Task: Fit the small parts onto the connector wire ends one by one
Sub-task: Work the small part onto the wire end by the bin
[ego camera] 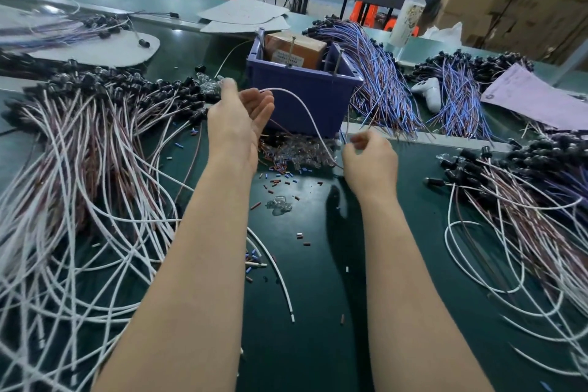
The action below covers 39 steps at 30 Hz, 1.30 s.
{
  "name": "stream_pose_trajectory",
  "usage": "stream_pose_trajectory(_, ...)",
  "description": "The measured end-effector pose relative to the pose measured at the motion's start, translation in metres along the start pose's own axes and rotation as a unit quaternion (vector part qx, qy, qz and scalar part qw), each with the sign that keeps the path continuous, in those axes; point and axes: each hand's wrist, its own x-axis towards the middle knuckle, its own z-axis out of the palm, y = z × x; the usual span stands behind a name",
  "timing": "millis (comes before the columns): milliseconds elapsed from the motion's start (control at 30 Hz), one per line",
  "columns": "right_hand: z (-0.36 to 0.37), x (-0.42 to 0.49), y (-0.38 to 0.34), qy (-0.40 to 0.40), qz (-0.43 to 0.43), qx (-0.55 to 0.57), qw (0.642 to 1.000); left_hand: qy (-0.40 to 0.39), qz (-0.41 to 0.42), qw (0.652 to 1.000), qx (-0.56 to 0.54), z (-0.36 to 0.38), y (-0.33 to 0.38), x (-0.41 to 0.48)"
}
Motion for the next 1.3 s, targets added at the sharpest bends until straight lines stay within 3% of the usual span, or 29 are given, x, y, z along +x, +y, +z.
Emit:
stream_pose_trajectory(100,0.011,-0.006,-0.018,-0.020,-0.102,0.090,0.991,-0.017,0.026,0.999,0.036,0.002,-0.001,0.001)
stream_pose_trajectory(233,0.029,-0.007,-0.043,-0.072,-0.165,0.128,0.975,-0.022,0.048,0.992,0.113,0.003,-0.006,0.001)
stream_pose_trajectory(333,0.035,-0.003,-0.055,-0.073,-0.152,0.179,0.969,-0.033,0.076,0.978,0.194,0.000,-0.009,0.001)
stream_pose_trajectory(433,0.037,-0.002,-0.058,-0.007,-0.136,0.241,0.961,-0.034,0.117,0.956,0.265,-0.003,-0.014,0.002)
stream_pose_trajectory(533,0.030,-0.002,-0.052,0.043,-0.059,0.383,0.921,-0.017,0.124,0.961,0.247,-0.003,-0.014,0.004)
stream_pose_trajectory(633,0.020,-0.003,-0.043,0.012,-0.016,0.470,0.882,-0.027,0.059,0.981,0.182,-0.001,-0.012,0.003)
stream_pose_trajectory(800,0.019,-0.009,-0.035,-0.052,-0.031,0.435,0.898,-0.138,-0.037,0.987,0.077,0.003,-0.007,-0.005)
stream_pose_trajectory(933,0.018,-0.012,-0.034,-0.156,-0.022,0.392,0.906,-0.163,-0.011,0.982,0.094,0.004,-0.010,-0.007)
stream_pose_trajectory(1033,0.012,-0.011,-0.034,-0.171,-0.007,0.374,0.911,-0.161,0.031,0.977,0.137,0.003,-0.014,-0.005)
stream_pose_trajectory(1133,0.006,-0.008,-0.038,-0.129,0.006,0.420,0.898,-0.188,0.073,0.951,0.236,0.004,-0.017,-0.004)
stream_pose_trajectory(1300,-0.004,-0.004,-0.050,-0.147,0.013,0.512,0.846,-0.306,0.074,0.867,0.387,0.007,-0.015,-0.012)
